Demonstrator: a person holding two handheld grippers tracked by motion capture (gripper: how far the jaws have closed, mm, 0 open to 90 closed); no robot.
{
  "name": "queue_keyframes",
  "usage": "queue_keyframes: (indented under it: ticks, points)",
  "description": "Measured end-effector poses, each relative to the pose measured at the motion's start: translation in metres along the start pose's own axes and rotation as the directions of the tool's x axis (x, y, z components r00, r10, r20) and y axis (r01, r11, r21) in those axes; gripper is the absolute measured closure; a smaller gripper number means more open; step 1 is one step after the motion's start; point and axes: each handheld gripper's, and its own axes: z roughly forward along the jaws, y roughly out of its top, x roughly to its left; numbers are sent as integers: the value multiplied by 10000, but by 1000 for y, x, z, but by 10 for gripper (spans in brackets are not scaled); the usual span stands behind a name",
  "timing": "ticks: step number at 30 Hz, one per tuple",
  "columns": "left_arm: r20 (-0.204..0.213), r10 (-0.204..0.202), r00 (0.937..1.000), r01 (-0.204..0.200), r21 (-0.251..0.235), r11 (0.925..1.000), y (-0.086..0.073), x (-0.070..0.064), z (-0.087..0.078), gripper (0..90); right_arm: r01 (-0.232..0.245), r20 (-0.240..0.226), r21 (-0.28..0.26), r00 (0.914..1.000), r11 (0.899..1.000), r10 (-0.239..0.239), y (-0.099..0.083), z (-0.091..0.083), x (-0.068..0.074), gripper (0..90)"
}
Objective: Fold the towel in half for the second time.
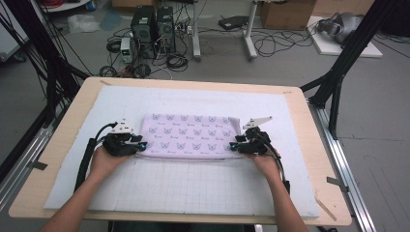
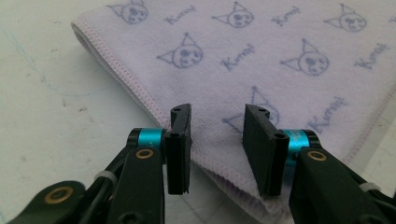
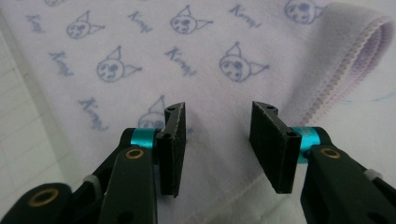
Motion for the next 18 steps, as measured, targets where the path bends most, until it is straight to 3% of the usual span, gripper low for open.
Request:
queue_keyframes:
  ticks: [5, 9, 18]
  points:
    - [2, -48, 10000, 48, -54, 10000, -4, -2, -5, 582, -19, -252, -482, 9997, 9988, 7, -10, -7, 7, 506]
    - [35, -186, 9998, 186, -42, 9998, -8, -3, -8, 560, 294, -56, -557, 9995, 9980, -298, -17, -9, 14, 506]
    - [167, -271, 9995, 278, -408, 9988, -6, -6, -15, 542, 38, -255, -829, 9997, 9965, -59, -17, -16, 13, 464]
